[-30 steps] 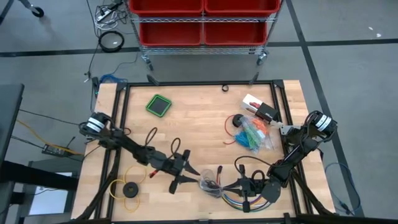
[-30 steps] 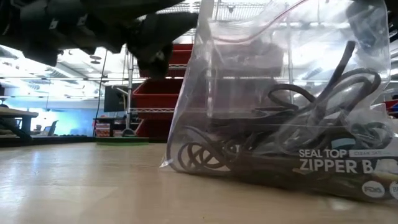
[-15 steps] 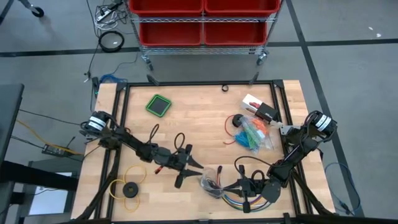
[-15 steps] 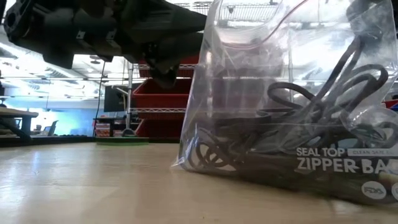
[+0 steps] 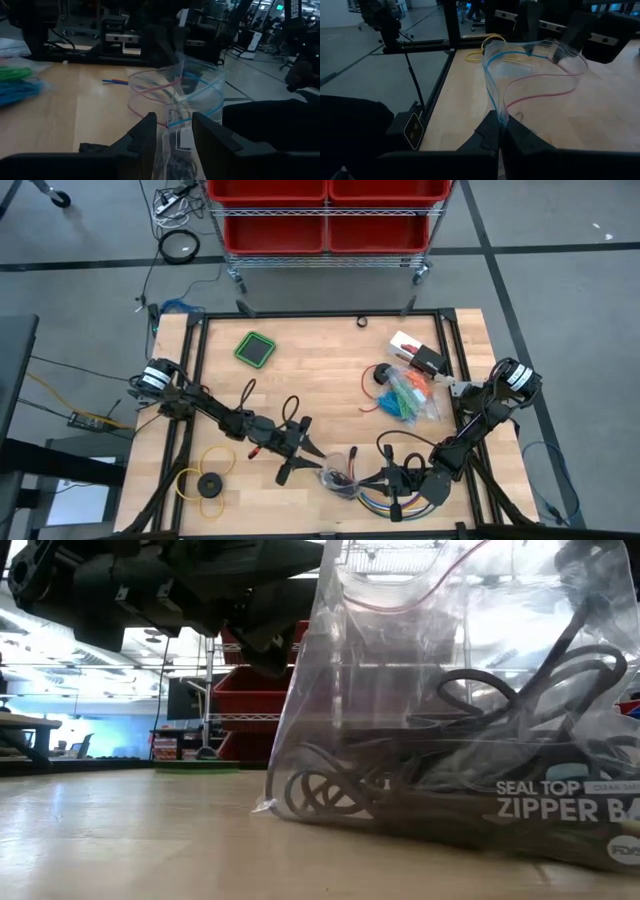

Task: Sort rubber bands
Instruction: Close the transparent zip bag

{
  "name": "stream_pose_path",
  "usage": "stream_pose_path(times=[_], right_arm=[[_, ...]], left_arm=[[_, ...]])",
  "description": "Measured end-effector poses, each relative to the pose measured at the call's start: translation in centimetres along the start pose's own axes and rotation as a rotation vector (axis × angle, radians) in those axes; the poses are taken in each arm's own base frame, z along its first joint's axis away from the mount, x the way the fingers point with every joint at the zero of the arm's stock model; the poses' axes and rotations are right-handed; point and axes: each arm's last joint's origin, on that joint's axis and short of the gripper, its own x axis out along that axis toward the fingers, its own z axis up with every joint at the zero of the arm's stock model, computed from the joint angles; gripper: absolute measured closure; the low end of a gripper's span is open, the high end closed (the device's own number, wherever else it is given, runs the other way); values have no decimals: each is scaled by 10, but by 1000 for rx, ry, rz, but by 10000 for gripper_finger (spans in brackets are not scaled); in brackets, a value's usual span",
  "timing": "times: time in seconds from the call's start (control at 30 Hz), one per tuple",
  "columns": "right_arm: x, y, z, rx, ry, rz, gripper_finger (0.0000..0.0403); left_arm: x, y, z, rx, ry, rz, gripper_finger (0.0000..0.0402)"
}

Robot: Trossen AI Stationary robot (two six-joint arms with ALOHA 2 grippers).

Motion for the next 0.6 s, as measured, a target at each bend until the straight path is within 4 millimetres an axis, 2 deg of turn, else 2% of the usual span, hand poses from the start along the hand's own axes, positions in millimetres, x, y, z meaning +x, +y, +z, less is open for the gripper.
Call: stream_pose_path(times=[0.2,0.43,0.6], right_arm=[[0,0,0,0,0,0,403],[0,0,0,1,0,0,403],[0,0,0,1,0,0,403]], left_arm=[[0,-1,0,56,6,-32,285],[0,-2,0,102,7,-52,388],[0,-2,1,109,-4,-54,397]])
